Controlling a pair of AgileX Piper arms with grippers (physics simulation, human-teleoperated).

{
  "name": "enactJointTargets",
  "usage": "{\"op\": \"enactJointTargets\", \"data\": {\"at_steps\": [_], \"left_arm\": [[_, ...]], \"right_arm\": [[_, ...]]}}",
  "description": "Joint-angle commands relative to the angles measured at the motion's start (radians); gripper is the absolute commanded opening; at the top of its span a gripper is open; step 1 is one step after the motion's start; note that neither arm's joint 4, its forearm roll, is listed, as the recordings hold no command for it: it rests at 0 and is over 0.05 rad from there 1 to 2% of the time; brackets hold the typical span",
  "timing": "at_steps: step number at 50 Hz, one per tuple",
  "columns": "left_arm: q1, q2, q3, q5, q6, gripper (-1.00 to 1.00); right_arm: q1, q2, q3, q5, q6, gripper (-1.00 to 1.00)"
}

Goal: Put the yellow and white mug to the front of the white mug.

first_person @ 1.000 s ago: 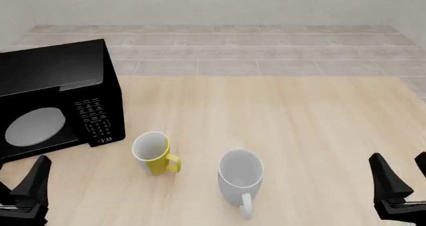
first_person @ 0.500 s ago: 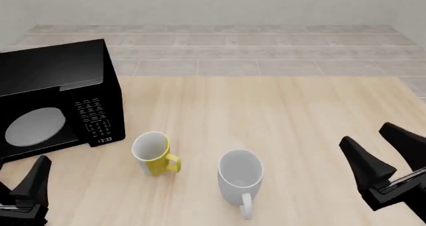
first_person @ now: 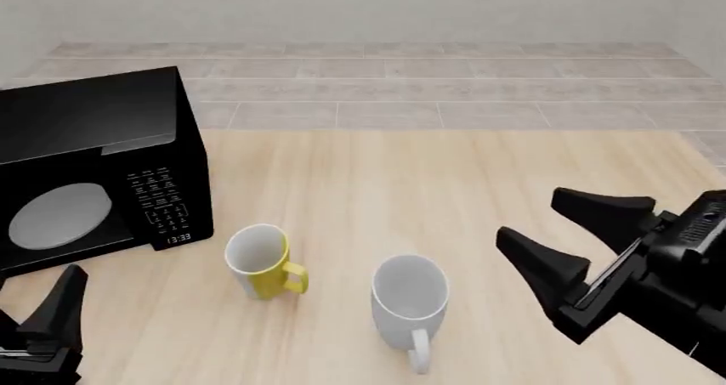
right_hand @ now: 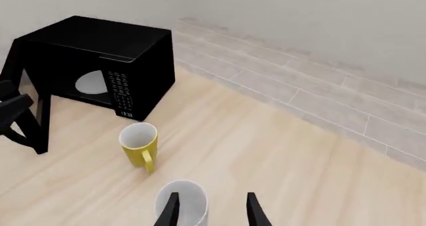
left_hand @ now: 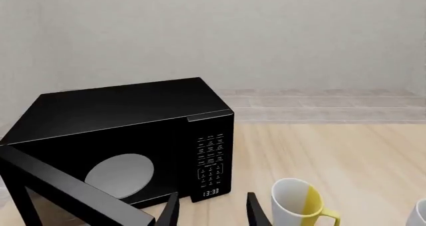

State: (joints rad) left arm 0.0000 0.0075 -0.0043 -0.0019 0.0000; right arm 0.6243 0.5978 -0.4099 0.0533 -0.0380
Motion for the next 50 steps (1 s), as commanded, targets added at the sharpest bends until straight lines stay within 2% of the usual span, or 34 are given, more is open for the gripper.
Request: {"op": "enactJointTargets", "data": {"at_steps": [1, 12, 14, 20, 30, 40, 50], "left_arm": [[0.000, 0.000, 0.000, 0.000, 0.000, 1.00], [0.000, 0.000, 0.000, 0.000, 0.000, 1.00], [0.000, 0.000, 0.000, 0.000, 0.000, 1.00], [0.000, 0.000, 0.000, 0.000, 0.000, 1.00], [0.000, 0.000, 0.000, 0.000, 0.000, 1.00], [0.000, 0.000, 0.000, 0.000, 0.000, 1.00], [0.000, 0.000, 0.000, 0.000, 0.000, 1.00]], "right_arm": [[0.120, 0.154, -0.136, 0.044, -0.027, 1.00], [0.223, 0.287, -0.243, 0.067, 0.009, 1.00], [0.239, 0.331, -0.268, 0.081, -0.007, 1.00], [0.286, 0.411, -0.326, 0.119, -0.009, 1.00], [0.308, 0.493, -0.415, 0.165, -0.001, 1.00], [0.270, 0.622, -0.521, 0.221, -0.037, 1.00], [0.255, 0.735, -0.615, 0.284, -0.035, 1.00]]}}
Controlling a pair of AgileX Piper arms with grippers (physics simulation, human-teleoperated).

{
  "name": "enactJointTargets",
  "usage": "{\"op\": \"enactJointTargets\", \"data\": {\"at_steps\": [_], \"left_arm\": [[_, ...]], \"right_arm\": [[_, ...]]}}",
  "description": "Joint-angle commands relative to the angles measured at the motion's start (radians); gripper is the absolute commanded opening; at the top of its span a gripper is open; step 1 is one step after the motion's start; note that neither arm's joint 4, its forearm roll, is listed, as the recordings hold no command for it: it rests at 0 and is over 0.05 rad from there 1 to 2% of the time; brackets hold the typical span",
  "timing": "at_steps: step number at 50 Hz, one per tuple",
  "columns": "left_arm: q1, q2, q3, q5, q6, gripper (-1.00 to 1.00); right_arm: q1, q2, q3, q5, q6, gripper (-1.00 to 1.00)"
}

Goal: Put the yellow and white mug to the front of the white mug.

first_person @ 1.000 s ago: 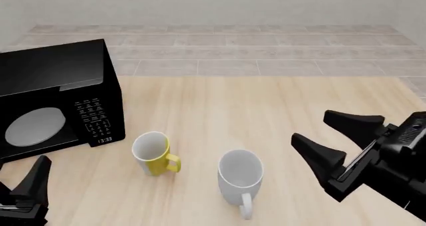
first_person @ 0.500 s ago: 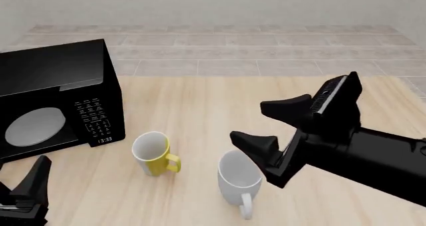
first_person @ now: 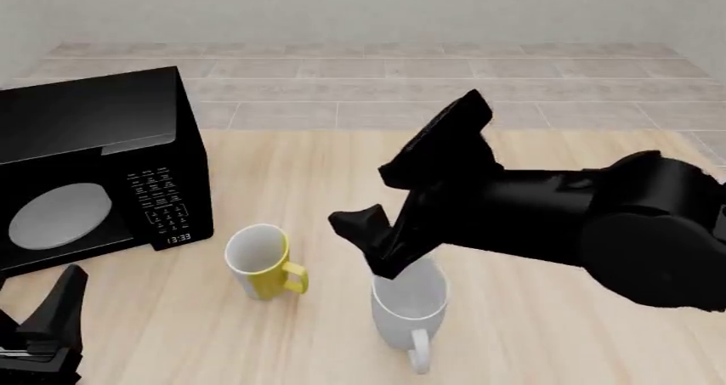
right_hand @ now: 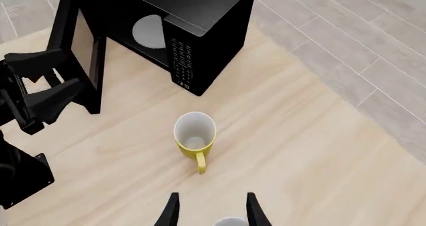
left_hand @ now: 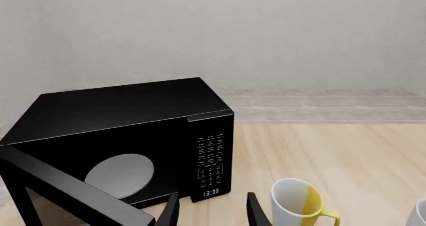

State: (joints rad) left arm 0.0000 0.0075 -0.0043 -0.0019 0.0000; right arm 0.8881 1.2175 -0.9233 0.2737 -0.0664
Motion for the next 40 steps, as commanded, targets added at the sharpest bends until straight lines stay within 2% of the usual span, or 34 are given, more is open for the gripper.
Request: {"op": "enactJointTargets", "data": {"at_steps": [1, 16, 22, 40], "left_arm": [[0.000, 0.000, 0.000, 0.000, 0.000, 1.00], [0.000, 0.000, 0.000, 0.000, 0.000, 1.00], [0.000, 0.000, 0.000, 0.000, 0.000, 1.00], [0.000, 0.000, 0.000, 0.000, 0.000, 1.00]], "right_arm": [[-0.012, 0.126, -0.109, 0.069, -0.008, 1.00], [0.024, 0.266, -0.178, 0.100, 0.011, 1.00], [0.011, 0.316, -0.199, 0.095, -0.003, 1.00], [0.002, 0.452, -0.254, 0.050, 0.009, 1.00]]}}
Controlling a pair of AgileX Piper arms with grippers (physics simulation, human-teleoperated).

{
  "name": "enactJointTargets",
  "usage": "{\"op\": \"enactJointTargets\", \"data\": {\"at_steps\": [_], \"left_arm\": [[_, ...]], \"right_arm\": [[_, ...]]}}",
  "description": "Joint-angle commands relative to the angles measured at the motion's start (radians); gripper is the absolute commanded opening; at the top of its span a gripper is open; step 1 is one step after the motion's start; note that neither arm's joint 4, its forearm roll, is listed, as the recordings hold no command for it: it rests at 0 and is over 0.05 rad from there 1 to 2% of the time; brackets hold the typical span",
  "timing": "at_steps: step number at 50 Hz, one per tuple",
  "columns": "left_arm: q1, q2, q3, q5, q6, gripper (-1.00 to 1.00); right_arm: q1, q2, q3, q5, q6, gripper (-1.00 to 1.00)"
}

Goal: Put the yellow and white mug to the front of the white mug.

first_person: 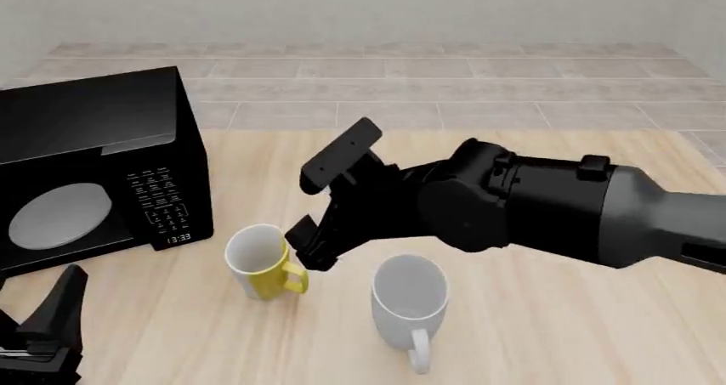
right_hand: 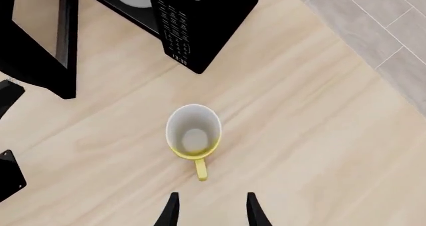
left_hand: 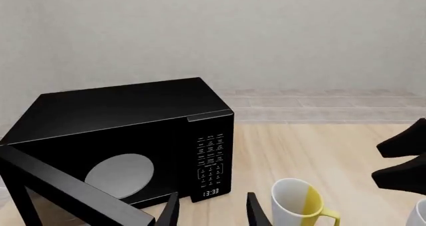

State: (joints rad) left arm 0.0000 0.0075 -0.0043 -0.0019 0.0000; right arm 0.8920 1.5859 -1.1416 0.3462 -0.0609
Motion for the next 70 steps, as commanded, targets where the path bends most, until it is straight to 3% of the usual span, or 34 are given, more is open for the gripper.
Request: {"op": "enactJointTargets", "data": {"at_steps": [1, 70], "left_arm": [[0.000, 0.000, 0.000, 0.000, 0.000, 1.00], [0.000, 0.000, 0.000, 0.000, 0.000, 1.00]], "right_arm": [[0.004, 0.089, -0.037, -0.026, 0.010, 1.00], [0.034, 0.358, -0.014, -0.186, 0.091, 1.00]]}}
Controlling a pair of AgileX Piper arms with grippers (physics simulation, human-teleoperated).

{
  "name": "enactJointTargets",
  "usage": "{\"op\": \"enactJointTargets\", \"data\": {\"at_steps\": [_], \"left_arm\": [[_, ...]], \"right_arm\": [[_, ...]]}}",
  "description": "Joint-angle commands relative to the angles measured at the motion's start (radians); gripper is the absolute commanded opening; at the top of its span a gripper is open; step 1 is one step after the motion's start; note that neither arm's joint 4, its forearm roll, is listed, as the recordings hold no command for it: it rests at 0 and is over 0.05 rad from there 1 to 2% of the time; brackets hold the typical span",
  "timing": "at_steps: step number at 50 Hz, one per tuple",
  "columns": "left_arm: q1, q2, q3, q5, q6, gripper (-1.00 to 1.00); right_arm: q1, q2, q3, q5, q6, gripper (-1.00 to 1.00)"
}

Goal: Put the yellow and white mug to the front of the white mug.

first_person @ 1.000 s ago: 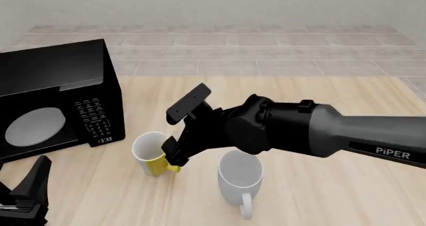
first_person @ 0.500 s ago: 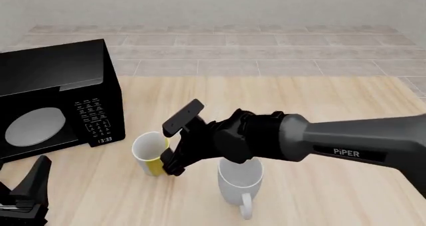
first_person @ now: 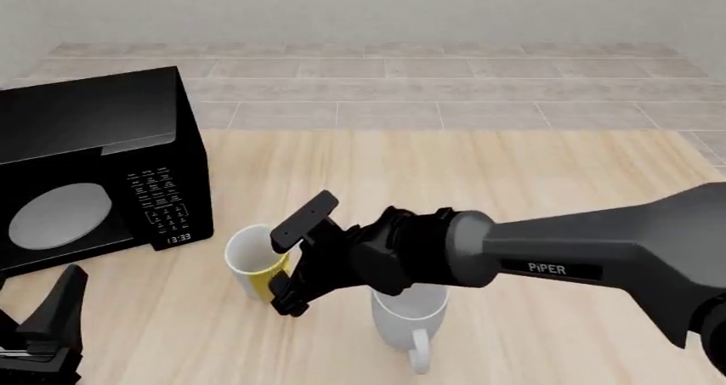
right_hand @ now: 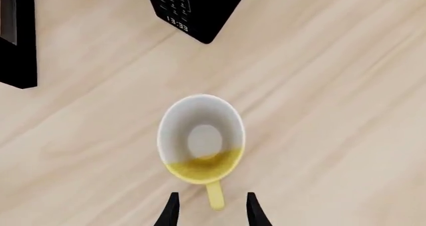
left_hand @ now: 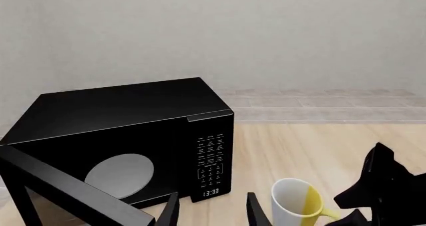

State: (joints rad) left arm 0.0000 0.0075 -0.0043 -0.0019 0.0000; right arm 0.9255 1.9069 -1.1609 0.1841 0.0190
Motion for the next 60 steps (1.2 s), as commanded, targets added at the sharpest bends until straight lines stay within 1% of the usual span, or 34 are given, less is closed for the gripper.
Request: {"op": "enactJointTargets", "data": {"at_steps": [1, 18, 19, 25, 33, 36, 46, 51, 54, 60], "left_arm": [[0.000, 0.000, 0.000, 0.000, 0.000, 1.00], [0.000, 0.000, 0.000, 0.000, 0.000, 1.00], [0.000, 0.000, 0.000, 0.000, 0.000, 1.00], [0.000, 0.000, 0.000, 0.000, 0.000, 1.00], [0.000, 0.000, 0.000, 0.000, 0.000, 1.00], [0.000, 0.000, 0.000, 0.000, 0.000, 1.00], [0.000, 0.000, 0.000, 0.000, 0.000, 1.00], [0.000, 0.000, 0.000, 0.000, 0.000, 1.00], [0.000, 0.000, 0.000, 0.000, 0.000, 1.00], [0.000, 0.000, 0.000, 0.000, 0.000, 1.00]], "right_arm": [[0.002, 0.040, 0.009, -0.029, 0.015, 1.00], [0.007, 0.083, 0.027, -0.067, 0.040, 1.00], [0.010, 0.083, 0.029, -0.068, 0.040, -1.00], [0.003, 0.074, 0.022, -0.056, 0.032, -1.00], [-0.021, 0.054, 0.010, -0.037, -0.003, -1.00], [-0.034, 0.026, 0.003, -0.024, -0.023, -1.00], [-0.074, -0.067, -0.024, 0.019, -0.062, -1.00], [-0.089, -0.092, -0.042, 0.042, -0.068, -1.00], [-0.113, -0.088, -0.056, 0.052, -0.077, -1.00], [-0.144, -0.117, -0.070, 0.079, -0.075, -1.00]]}}
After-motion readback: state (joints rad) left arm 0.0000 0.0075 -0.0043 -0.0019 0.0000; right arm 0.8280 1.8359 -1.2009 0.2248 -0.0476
